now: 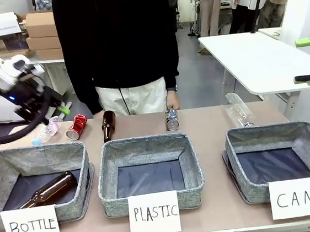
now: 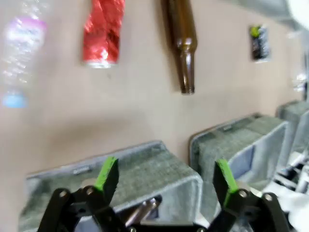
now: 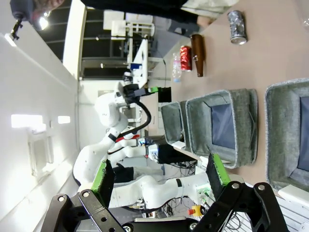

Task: Sort the can waste into the basket.
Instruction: Pick up the can waste from the table and place it in the right Fabric basket.

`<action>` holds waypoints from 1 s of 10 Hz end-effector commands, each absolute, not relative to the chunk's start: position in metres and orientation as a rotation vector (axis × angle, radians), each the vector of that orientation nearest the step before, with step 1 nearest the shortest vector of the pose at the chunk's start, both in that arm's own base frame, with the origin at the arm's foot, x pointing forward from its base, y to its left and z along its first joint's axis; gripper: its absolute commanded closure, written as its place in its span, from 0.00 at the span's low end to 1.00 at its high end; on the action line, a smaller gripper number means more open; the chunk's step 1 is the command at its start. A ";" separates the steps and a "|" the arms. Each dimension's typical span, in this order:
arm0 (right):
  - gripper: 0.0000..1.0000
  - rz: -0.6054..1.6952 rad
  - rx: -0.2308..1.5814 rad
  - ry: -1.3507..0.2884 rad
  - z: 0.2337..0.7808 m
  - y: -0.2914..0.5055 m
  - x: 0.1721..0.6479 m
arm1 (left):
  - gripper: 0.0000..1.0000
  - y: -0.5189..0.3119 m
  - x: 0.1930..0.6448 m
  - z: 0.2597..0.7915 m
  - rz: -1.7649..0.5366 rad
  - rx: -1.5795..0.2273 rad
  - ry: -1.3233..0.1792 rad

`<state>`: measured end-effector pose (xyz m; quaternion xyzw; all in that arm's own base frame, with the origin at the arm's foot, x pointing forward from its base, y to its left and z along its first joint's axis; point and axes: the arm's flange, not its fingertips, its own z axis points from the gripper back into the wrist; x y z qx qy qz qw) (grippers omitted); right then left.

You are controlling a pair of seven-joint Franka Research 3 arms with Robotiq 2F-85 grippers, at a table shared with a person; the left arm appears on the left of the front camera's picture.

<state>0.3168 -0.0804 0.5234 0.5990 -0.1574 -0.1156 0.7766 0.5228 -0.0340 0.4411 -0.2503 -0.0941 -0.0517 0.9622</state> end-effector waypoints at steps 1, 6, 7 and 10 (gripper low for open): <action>0.00 -0.223 1.304 -0.354 0.523 -0.082 0.318 | 0.00 -0.023 0.512 0.463 -0.132 -0.476 -0.291; 0.00 -0.223 1.304 -0.354 0.523 -0.082 0.318 | 0.00 -0.041 0.579 0.416 0.115 -0.370 -0.235; 0.00 -0.223 1.304 -0.354 0.523 -0.082 0.318 | 0.00 -0.050 0.599 0.408 0.102 -0.329 -0.226; 0.00 -0.223 1.304 -0.354 0.523 -0.082 0.318 | 0.00 -0.071 0.648 0.375 0.051 -0.177 -0.236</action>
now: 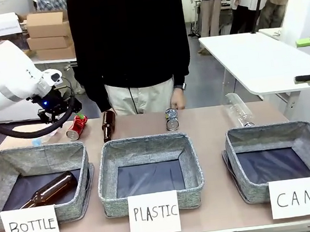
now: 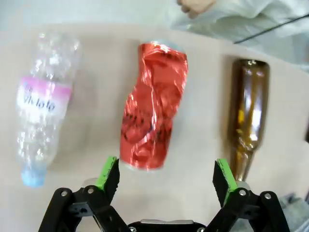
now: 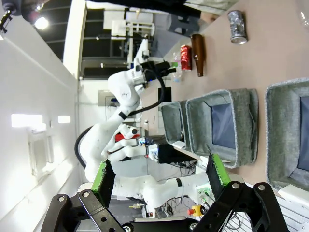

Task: Sort the can waste into the basket.
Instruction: Pick up the can waste from the table and place it in the right Fabric basket.

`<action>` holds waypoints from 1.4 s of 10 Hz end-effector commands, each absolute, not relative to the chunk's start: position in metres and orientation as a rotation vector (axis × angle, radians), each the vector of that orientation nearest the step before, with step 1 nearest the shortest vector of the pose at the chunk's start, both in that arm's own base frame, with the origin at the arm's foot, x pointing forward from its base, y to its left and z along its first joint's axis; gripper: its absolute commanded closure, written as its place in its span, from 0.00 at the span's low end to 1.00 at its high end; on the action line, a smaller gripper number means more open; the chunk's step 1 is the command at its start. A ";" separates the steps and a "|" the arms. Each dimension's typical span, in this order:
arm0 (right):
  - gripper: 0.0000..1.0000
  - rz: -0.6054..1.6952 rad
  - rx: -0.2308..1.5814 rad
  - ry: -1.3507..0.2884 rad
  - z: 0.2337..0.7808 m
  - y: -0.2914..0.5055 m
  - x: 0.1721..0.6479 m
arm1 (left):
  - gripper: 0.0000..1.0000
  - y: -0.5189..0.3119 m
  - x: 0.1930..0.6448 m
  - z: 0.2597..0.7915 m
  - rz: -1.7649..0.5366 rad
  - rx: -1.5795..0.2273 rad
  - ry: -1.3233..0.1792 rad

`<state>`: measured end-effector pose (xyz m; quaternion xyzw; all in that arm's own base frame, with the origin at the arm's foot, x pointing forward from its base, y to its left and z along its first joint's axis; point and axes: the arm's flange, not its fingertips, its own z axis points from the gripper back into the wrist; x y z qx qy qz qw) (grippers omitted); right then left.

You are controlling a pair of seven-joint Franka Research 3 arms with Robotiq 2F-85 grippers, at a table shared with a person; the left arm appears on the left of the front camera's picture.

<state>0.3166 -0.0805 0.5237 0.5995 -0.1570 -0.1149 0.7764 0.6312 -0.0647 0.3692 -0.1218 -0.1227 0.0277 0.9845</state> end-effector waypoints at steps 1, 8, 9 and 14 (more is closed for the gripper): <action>0.00 -0.223 1.304 -0.354 0.523 -0.082 0.318 | 0.00 -0.077 0.663 0.359 0.038 -0.159 -0.195; 0.00 -0.223 1.304 -0.354 0.523 -0.082 0.318 | 0.58 -0.087 0.687 0.318 0.045 -0.130 -0.169; 0.00 -0.223 1.304 -0.354 0.523 -0.082 0.318 | 0.76 -0.086 0.687 0.317 0.042 -0.135 -0.160; 0.00 -0.223 1.304 -0.354 0.523 -0.082 0.318 | 1.00 -0.086 0.688 0.317 0.047 -0.139 -0.167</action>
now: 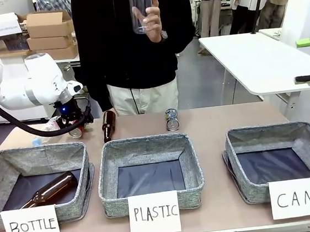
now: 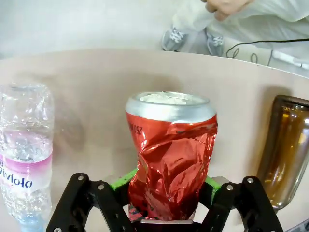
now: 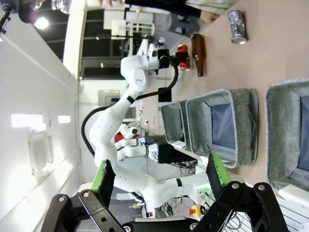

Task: Sort the can waste into the basket.
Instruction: Pick up the can waste from the table and place it in the right Fabric basket.

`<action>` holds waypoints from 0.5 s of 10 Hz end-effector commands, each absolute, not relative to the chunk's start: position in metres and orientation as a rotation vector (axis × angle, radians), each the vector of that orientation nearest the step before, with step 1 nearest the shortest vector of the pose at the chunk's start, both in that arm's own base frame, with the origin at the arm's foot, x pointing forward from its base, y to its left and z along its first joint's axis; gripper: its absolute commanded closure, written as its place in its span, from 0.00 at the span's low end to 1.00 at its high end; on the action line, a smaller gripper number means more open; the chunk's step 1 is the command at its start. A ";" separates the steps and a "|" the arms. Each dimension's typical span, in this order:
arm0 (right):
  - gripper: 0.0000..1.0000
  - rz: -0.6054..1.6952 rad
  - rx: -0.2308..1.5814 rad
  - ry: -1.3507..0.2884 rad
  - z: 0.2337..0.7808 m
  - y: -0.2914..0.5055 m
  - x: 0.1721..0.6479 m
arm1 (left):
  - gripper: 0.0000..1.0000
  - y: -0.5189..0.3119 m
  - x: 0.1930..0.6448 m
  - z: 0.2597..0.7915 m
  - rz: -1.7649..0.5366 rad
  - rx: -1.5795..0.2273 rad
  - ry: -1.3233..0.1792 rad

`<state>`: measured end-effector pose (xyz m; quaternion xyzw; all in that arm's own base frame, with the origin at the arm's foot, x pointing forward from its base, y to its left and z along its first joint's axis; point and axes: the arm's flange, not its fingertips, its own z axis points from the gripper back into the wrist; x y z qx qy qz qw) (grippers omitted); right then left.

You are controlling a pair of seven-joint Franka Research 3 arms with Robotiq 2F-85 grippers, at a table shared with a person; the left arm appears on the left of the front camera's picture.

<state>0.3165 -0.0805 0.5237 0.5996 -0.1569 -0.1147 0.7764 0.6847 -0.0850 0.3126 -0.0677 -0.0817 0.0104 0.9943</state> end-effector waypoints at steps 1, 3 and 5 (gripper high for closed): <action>0.00 -0.223 1.304 -0.354 0.523 -0.082 0.318 | 1.00 -0.086 0.687 0.319 0.054 -0.145 -0.174; 0.00 -0.223 1.304 -0.354 0.523 -0.082 0.318 | 1.00 -0.082 0.685 0.323 0.087 -0.166 -0.196; 0.00 -0.223 1.304 -0.354 0.523 -0.082 0.318 | 1.00 -0.081 0.684 0.328 0.088 -0.170 -0.210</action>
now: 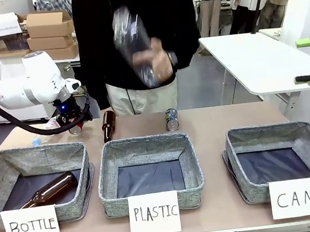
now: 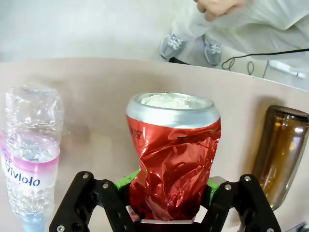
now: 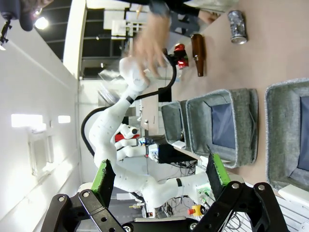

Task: Sort the can waste into the basket.
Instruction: Pick up the can waste from the table and place it in the right Fabric basket.

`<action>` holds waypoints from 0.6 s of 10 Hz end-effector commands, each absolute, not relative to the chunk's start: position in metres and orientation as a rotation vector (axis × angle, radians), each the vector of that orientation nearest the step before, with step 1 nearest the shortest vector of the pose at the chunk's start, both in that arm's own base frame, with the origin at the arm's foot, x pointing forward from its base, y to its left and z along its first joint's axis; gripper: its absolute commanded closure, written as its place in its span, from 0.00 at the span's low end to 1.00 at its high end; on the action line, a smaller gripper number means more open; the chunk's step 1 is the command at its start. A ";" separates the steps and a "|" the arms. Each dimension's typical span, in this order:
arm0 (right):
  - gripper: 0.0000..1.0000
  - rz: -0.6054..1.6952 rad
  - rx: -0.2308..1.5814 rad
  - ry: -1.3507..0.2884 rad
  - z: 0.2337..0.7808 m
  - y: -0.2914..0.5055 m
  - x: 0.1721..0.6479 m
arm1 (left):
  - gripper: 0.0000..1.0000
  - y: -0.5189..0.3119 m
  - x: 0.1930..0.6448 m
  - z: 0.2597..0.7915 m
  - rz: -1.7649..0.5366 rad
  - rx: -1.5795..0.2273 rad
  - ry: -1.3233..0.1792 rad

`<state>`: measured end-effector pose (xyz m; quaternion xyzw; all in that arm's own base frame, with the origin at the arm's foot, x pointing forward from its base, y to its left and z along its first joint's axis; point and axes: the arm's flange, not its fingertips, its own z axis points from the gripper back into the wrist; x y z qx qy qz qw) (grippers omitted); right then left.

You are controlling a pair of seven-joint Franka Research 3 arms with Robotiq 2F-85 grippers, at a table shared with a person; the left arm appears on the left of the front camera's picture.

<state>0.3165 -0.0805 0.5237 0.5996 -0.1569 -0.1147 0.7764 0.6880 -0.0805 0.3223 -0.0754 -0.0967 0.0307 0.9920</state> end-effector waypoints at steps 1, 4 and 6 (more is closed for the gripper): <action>0.00 -0.223 1.304 -0.354 0.523 -0.082 0.318 | 1.00 -0.079 0.682 0.334 0.087 -0.189 -0.201; 0.00 -0.223 1.304 -0.354 0.523 -0.082 0.318 | 1.00 -0.065 0.570 0.466 -0.083 -0.334 -0.021; 0.00 -0.223 1.304 -0.354 0.523 -0.082 0.318 | 1.00 -0.055 0.462 0.520 -0.305 -0.395 0.011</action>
